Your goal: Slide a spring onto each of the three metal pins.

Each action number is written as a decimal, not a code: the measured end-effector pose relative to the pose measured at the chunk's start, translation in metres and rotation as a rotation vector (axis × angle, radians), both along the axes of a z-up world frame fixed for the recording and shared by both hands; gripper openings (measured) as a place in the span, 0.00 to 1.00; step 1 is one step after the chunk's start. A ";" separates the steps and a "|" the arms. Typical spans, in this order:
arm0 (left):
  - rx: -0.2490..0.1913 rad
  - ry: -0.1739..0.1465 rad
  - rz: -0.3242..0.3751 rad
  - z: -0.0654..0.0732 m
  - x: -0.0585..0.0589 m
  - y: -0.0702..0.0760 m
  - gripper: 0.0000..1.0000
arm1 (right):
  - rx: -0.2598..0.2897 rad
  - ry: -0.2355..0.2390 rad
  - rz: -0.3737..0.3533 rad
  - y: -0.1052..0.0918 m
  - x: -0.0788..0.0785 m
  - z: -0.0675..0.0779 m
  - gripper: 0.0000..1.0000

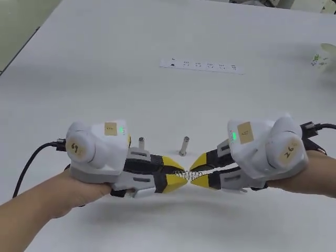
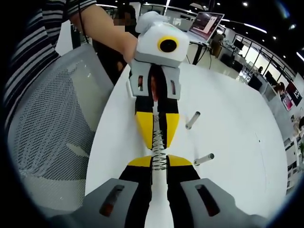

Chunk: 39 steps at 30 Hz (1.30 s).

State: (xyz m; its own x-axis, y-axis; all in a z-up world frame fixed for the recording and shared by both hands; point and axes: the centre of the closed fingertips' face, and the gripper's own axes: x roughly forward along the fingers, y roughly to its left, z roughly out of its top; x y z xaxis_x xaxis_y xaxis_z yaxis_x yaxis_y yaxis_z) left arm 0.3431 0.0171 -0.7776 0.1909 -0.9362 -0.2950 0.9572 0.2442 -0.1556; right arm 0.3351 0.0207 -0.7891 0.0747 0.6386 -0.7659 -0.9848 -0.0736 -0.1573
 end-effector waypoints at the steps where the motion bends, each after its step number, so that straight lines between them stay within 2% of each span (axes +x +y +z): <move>1: 0.003 -0.003 -0.003 0.000 -0.001 0.000 0.03 | -0.001 0.008 -0.006 -0.001 0.000 0.000 0.08; 14: 0.006 -0.006 -0.007 0.000 0.001 0.000 0.02 | 0.006 0.009 -0.011 0.000 0.000 0.000 0.08; 23: 0.001 0.007 -0.016 0.001 -0.001 -0.001 0.02 | 0.018 0.017 -0.014 0.000 -0.001 0.001 0.09; 39: 0.005 0.013 -0.023 0.000 -0.003 0.000 0.02 | -0.009 0.013 -0.007 -0.007 -0.001 -0.004 0.10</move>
State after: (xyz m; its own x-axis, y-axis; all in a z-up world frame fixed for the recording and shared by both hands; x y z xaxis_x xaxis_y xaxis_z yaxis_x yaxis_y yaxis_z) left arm 0.3397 0.0169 -0.7773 0.1659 -0.9389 -0.3015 0.9604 0.2233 -0.1668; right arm 0.3338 0.0139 -0.7929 0.0685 0.6310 -0.7728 -0.9873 -0.0685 -0.1435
